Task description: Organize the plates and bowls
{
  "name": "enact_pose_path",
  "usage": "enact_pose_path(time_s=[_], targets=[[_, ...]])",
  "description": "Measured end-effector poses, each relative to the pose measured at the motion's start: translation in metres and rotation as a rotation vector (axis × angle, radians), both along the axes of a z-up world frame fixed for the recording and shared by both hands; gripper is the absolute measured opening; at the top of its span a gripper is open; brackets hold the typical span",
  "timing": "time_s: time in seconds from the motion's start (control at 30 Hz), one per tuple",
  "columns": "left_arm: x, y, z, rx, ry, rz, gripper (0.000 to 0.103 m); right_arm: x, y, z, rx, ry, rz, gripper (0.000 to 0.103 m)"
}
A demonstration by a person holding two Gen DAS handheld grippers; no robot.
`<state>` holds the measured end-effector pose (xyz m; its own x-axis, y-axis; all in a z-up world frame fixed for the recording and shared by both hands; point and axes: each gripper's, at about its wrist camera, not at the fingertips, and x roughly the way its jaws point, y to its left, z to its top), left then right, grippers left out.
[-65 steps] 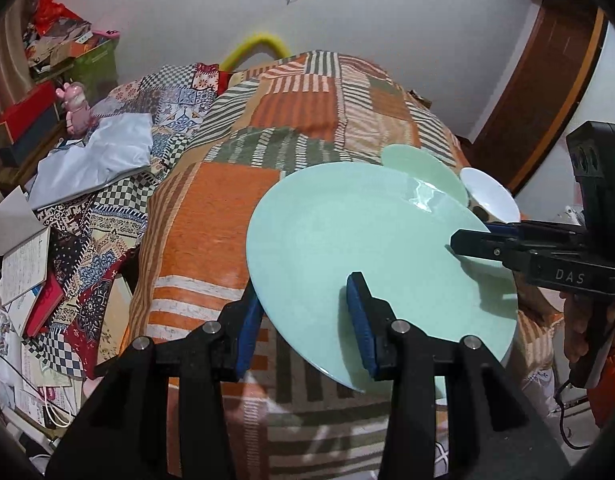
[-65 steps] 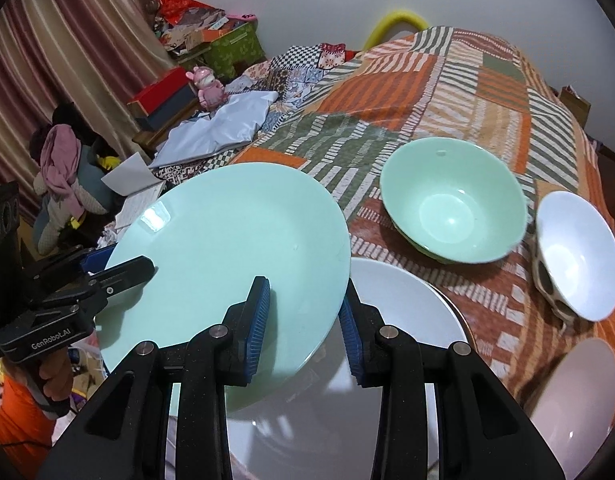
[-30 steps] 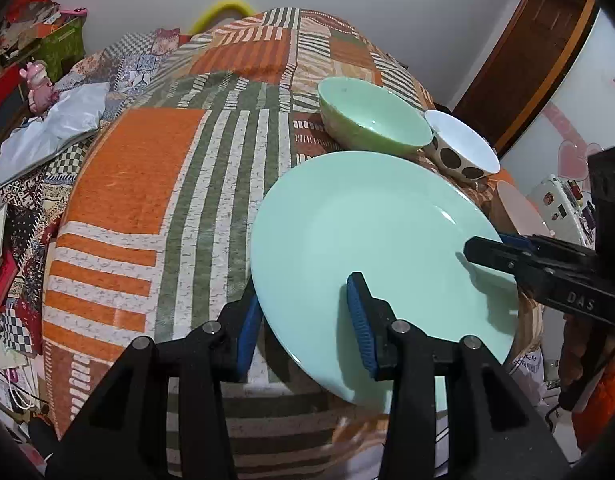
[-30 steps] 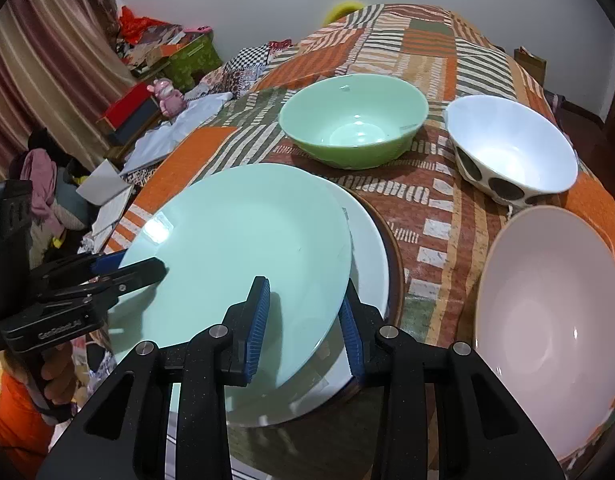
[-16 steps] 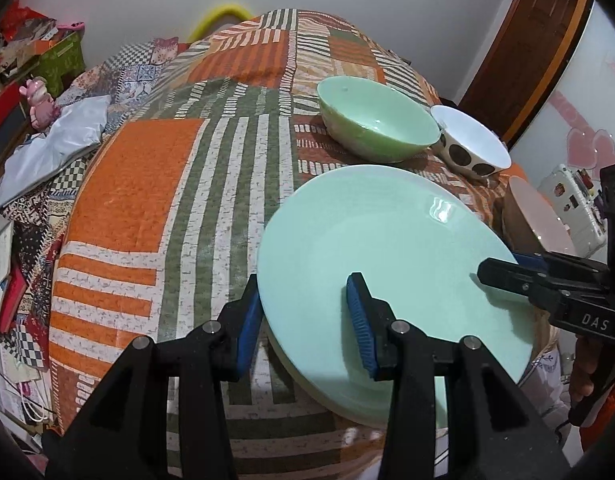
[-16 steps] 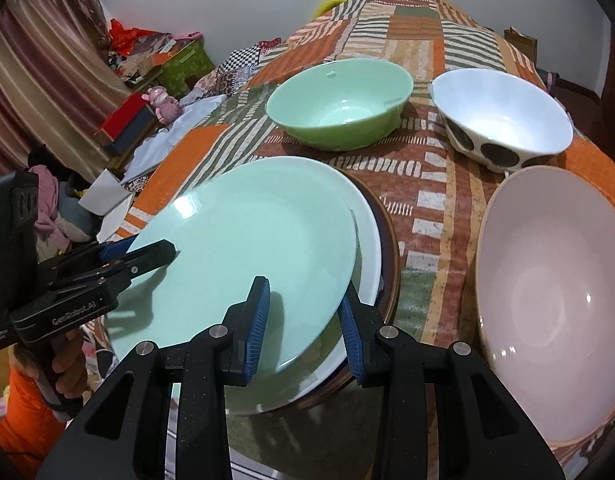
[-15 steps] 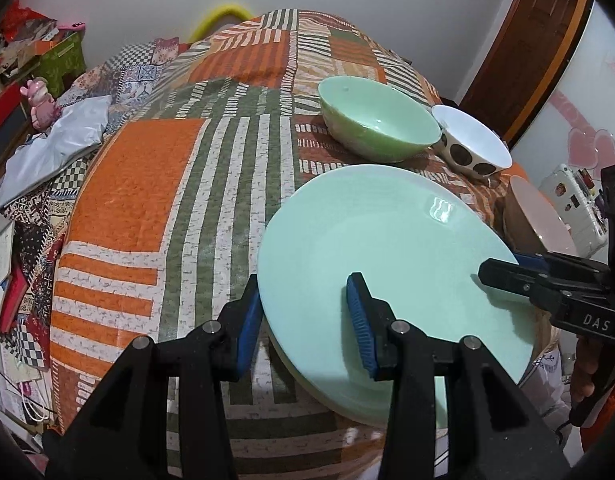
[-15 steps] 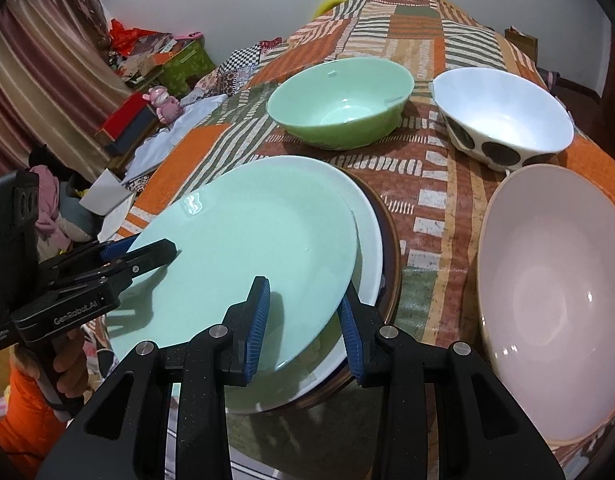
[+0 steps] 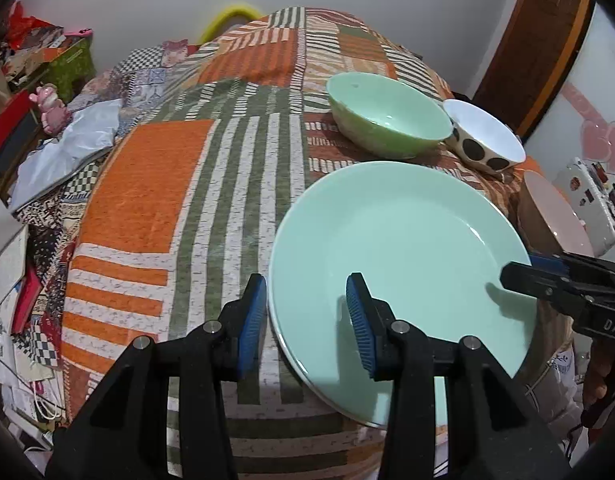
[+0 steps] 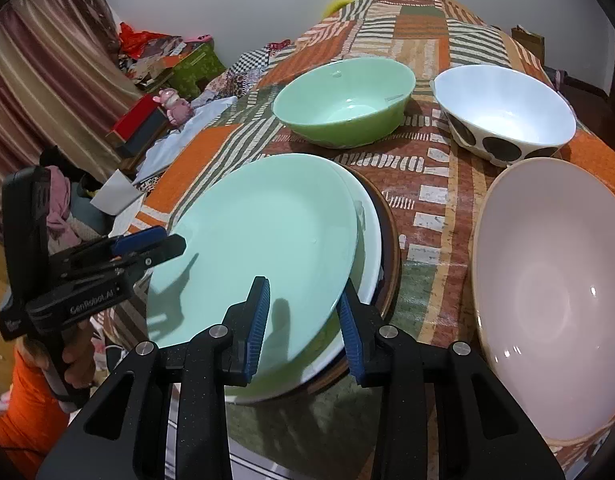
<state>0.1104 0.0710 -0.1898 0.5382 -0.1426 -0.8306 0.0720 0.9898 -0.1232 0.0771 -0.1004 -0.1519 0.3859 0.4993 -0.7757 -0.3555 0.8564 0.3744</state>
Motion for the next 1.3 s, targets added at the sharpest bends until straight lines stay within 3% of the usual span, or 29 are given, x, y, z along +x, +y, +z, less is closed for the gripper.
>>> enact_pose_path(time_s=[0.17,0.33,0.5,0.73,0.93,1.3], targets=[[-0.006,-0.004,0.009,0.01,-0.004,0.005,0.041,0.0,-0.008,0.005,0.001,-0.028,0.001,0.031],[-0.011,-0.013,0.027,-0.005,-0.017,0.014,0.046,-0.005,-0.024,0.029,0.001,-0.118,-0.001,0.031],[-0.013,-0.037,0.056,-0.003,-0.081,-0.007,0.055,-0.009,-0.044,0.051,-0.039,-0.215,-0.037,0.031],[-0.004,-0.082,0.084,0.006,-0.144,-0.072,0.067,-0.006,-0.088,0.067,-0.083,-0.275,-0.144,0.046],[0.01,-0.125,0.083,0.016,-0.154,-0.147,0.08,-0.007,-0.128,0.067,-0.094,-0.278,-0.252,0.066],[0.035,-0.189,0.054,0.004,-0.077,-0.258,0.08,-0.006,-0.158,0.045,-0.14,-0.221,-0.324,0.067]])
